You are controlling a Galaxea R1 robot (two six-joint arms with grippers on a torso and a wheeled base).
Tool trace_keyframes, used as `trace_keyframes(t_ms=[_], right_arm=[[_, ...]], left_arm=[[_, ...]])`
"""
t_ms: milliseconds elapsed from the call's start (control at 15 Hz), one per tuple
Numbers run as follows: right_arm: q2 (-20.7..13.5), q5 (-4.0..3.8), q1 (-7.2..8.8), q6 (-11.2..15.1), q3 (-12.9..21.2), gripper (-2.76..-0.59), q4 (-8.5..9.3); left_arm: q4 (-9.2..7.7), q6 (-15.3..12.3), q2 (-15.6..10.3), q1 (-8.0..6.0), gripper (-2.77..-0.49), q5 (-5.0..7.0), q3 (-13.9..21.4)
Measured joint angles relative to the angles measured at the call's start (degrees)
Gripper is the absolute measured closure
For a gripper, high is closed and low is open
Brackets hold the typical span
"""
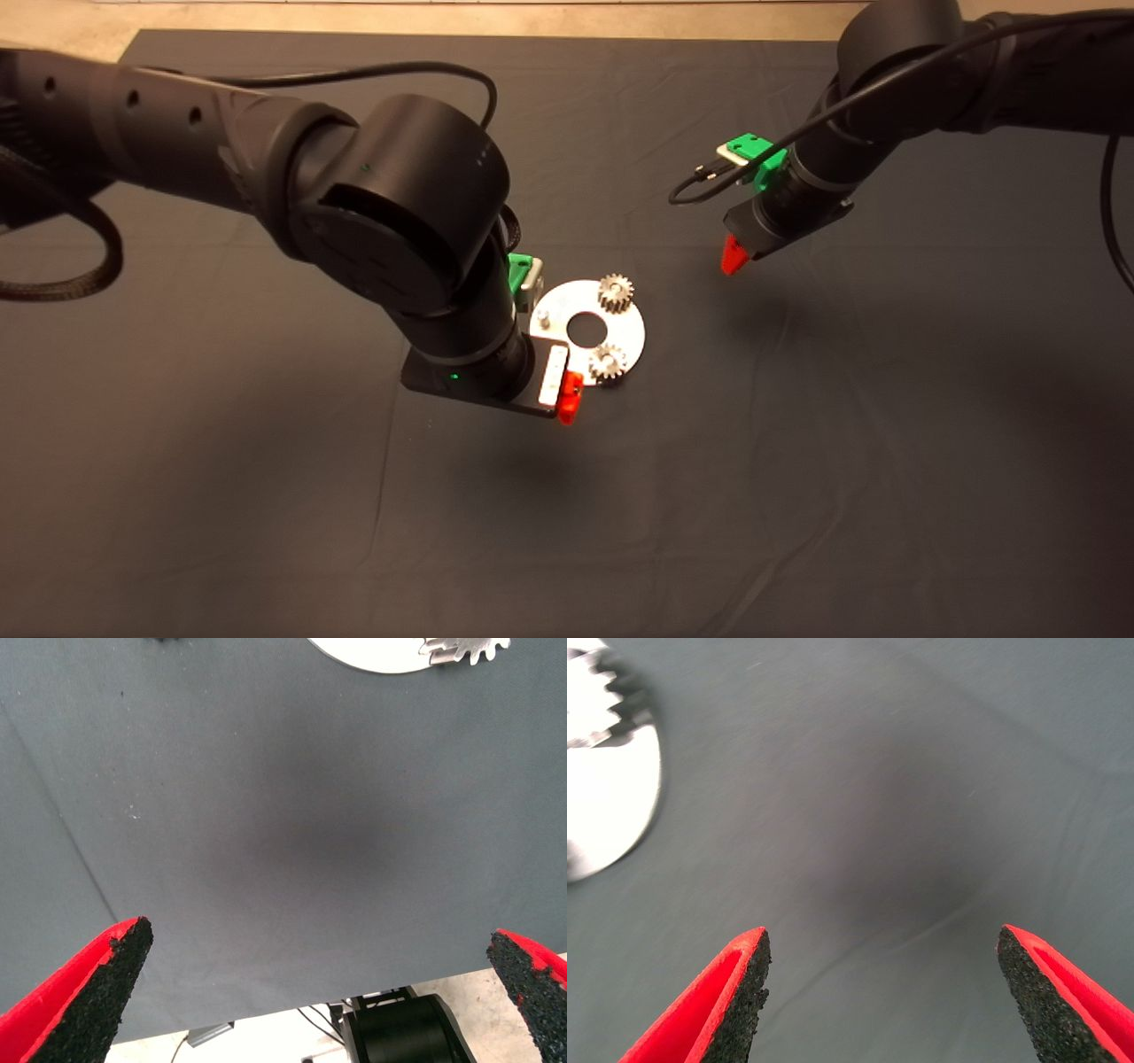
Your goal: Install three planetary gears onto the carrier pins
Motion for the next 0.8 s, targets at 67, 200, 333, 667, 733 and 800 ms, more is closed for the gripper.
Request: trace_keyframes(t_ms=[67, 200, 333, 667, 733, 800], right_arm=[[-0.72, 0.07, 0.46, 1.28, 2.09, -1.89, 0.6], [-2.15, 0.07, 1.19, 3.69, 5.95, -1.89, 1.47], [-4.11, 0.02, 1.24, 7.12, 10.7, -1.89, 2.44], [-8.93, 0.1, 1.96, 14.73, 23.72, -1.89, 5.11], [-10.04, 0.0, 2.1, 15.96, 25.0, -1.89, 5.14], [-10.95, -0.01, 2.38, 16.9, 26.32, -1.89, 5.14]], left_arm=[[0.0, 0.11, 0.0, -0.01, -2.77, -0.02, -0.09], [0.0, 0.22, 0.02, -0.02, -2.77, -0.02, -0.51], [0.02, 0.28, 0.02, 0.14, -2.77, -0.02, -0.83], [2.94, 0.68, 0.02, 4.55, -2.77, -0.05, -1.79], [4.0, 0.77, 0.02, 5.74, -2.77, -0.02, -2.09], [4.63, 0.87, 0.02, 6.29, -2.77, -0.02, -2.5]])
